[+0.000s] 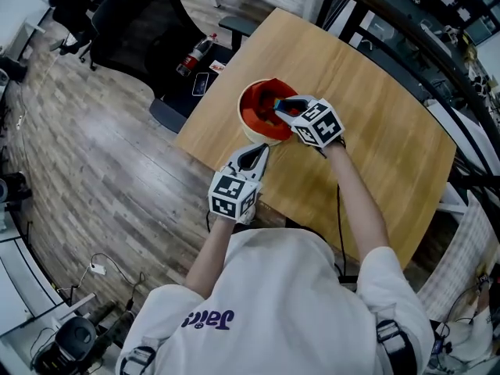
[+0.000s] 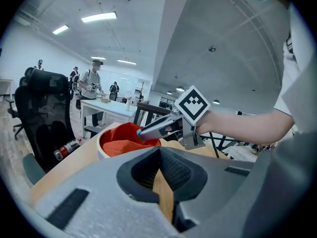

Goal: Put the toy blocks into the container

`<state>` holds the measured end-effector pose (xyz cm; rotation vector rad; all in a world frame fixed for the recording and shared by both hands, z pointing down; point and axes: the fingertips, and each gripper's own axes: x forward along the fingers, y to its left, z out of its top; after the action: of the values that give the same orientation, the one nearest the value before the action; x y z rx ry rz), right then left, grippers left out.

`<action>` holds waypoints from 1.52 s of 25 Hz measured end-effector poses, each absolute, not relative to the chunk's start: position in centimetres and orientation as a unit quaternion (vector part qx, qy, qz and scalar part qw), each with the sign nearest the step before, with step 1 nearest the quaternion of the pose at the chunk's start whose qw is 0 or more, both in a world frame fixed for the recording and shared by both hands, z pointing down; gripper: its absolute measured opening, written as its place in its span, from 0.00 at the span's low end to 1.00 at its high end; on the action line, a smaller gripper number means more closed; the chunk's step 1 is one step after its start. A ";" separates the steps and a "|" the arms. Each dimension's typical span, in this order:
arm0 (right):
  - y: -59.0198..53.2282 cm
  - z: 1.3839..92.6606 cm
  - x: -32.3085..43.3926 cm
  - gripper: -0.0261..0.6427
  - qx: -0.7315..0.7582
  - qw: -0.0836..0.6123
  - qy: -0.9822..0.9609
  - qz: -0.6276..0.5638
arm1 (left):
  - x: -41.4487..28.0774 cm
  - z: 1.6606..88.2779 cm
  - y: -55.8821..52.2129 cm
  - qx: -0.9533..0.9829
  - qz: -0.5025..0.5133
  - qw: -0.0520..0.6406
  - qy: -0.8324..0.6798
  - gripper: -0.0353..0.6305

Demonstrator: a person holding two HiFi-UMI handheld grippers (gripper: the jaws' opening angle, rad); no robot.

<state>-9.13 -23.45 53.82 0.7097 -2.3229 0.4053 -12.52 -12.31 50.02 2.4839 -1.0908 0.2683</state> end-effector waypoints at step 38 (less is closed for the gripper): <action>0.6 40.0 8.7 0.10 0.762 0.061 -0.641 0.070 | 1.9 40.2 -4.1 0.987 0.024 0.062 -0.146 0.06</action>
<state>8.71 0.64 40.03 2.3062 -1.9387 0.2106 1.91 -4.11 40.16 2.9849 -0.4406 0.0733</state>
